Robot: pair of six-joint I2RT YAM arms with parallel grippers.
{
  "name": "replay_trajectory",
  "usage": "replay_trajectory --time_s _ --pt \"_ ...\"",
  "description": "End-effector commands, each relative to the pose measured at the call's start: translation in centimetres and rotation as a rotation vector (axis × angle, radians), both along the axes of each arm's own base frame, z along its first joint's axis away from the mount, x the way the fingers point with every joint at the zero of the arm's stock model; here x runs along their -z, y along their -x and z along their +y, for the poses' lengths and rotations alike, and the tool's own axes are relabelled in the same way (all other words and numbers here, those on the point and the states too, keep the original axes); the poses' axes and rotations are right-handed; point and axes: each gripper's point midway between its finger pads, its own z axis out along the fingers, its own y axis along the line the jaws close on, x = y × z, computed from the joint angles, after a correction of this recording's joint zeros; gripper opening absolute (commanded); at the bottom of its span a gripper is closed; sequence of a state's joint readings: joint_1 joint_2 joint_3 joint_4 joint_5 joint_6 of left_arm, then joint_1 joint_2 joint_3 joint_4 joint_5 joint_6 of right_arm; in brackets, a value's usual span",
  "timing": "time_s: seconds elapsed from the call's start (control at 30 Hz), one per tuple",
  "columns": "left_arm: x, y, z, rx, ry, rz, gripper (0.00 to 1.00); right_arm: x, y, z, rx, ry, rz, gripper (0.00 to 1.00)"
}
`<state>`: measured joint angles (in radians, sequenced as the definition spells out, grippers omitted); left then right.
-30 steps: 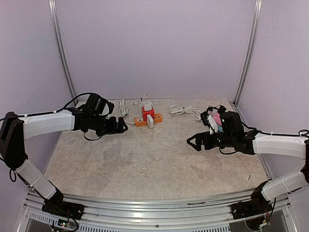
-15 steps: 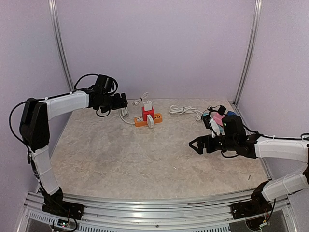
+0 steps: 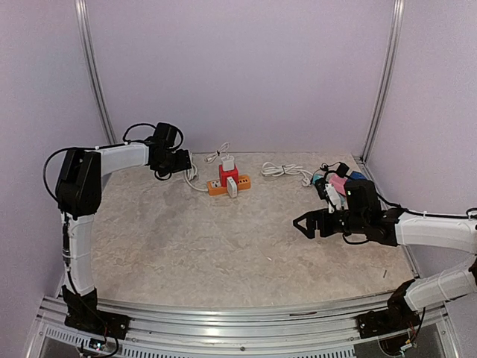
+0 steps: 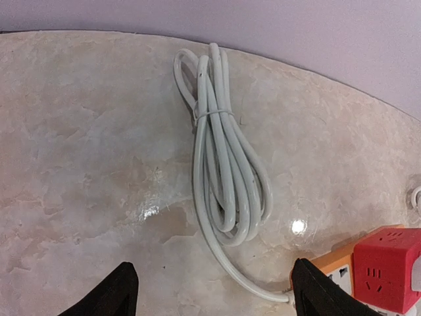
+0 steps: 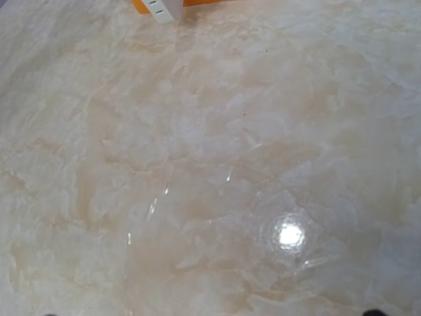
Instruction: Pull the plug off the socket
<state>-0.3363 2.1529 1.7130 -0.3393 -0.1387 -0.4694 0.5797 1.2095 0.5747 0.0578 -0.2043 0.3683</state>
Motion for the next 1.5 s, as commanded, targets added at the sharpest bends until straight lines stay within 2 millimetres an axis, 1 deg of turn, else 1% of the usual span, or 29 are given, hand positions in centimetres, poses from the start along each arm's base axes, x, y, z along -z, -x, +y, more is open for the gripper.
replay_trajectory --time_s 0.0,0.03,0.13,0.2,0.23,0.27,0.37,0.4,0.43,0.47,0.5,0.53,0.63,0.83,1.0,1.1,1.17,1.2,1.23,1.3,1.37,1.4,1.43,1.47 --pt "0.1 -2.2 -0.8 0.027 -0.006 -0.031 0.78 0.9 0.3 0.0 0.002 0.013 0.019 1.0" --pt "0.5 -2.7 -0.8 0.029 -0.008 -0.029 0.78 0.9 0.3 0.0 0.002 0.013 0.019 1.0" --pt "0.5 -3.8 -1.2 0.038 -0.014 -0.044 0.77 0.9 0.3 -0.1 0.006 0.015 0.02 1.0" --pt "1.3 -4.5 -1.4 0.043 -0.006 -0.038 0.77 1.0 0.3 -0.1 0.006 0.018 0.02 1.0" --pt "1.3 -4.9 -1.4 0.041 0.001 -0.043 0.77 1.1 0.3 -0.1 0.006 0.021 0.022 1.0" --pt "1.9 -5.2 -1.3 0.037 0.0 -0.038 0.77 1.1 0.3 -0.2 0.007 0.022 0.021 1.0" --pt "2.4 -5.9 -1.2 0.031 -0.021 -0.038 0.76 0.9 0.3 -0.3 0.011 0.019 0.013 1.0" --pt "2.9 -6.2 -1.2 0.028 -0.034 -0.032 0.76 0.7 0.3 -0.3 0.011 0.017 0.01 1.0" --pt "2.5 -6.7 -1.1 0.024 -0.04 -0.04 0.76 0.7 0.3 -0.3 0.013 0.016 0.006 1.0" --pt "2.9 -6.9 -0.9 0.018 -0.049 -0.032 0.76 0.7 0.3 -0.3 0.014 0.017 0.006 1.0" --pt "3.6 -7.1 -0.9 0.013 -0.057 -0.019 0.75 0.7 0.3 -0.3 0.015 0.017 0.006 1.0" --pt "3.8 -7.3 -0.8 0.01 -0.063 -0.015 0.75 0.7 0.3 -0.4 0.015 0.019 0.008 1.0" --pt "5.1 -7.7 -0.6 0.001 -0.084 0.004 0.73 0.9 0.3 -0.3 0.014 0.022 0.013 1.0" --pt "6.4 -7.7 0.2 -0.017 -0.081 0.035 0.69 0.9 0.2 -0.3 0.015 0.022 0.013 1.0" --pt "7.5 -6.9 0.0 0.001 -0.072 0.082 0.63 0.7 0.1 -0.2 0.015 0.017 0.009 1.0" --pt "8.2 -6.0 -0.3 0.015 -0.05 0.122 0.55 0.7 0.1 -0.2 0.015 0.012 0.009 1.0" --pt "8.7 -5.1 -0.5 0.016 -0.026 0.148 0.47 0.6 0.1 -0.2 0.016 0.008 0.007 1.0" --pt "8.3 -4.7 -0.6 0.017 -0.016 0.15 0.43 0.5 0.1 -0.2 0.017 0.005 0.006 1.0" --pt "8.8 -4.0 -0.7 0.021 -0.014 0.166 0.41 0.5 0.1 -0.2 0.016 0.003 0.006 1.0" --pt "8.6 -3.1 -1.0 0.026 -0.011 0.174 0.38 0.3 0.1 -0.1 0.015 -0.002 0.004 1.0" --pt "7.8 -2.3 -1.4 0.03 -0.008 0.175 0.35 0.3 0.1 -0.1 0.015 -0.006 0.003 1.0" --pt "7.9 -1.7 -1.6 0.031 -0.009 0.186 0.33 0.1 0.2 0.0 0.013 -0.01 0.001 1.0" --pt "7.6 -1.2 -1.7 0.029 -0.005 0.186 0.3 0.1 0.2 0.0 0.015 -0.011 0.0 1.0" --pt "7.8 -0.5 -1.7 0.028 -0.004 0.197 0.28 0.0 0.2 0.0 0.016 -0.014 -0.002 1.0"
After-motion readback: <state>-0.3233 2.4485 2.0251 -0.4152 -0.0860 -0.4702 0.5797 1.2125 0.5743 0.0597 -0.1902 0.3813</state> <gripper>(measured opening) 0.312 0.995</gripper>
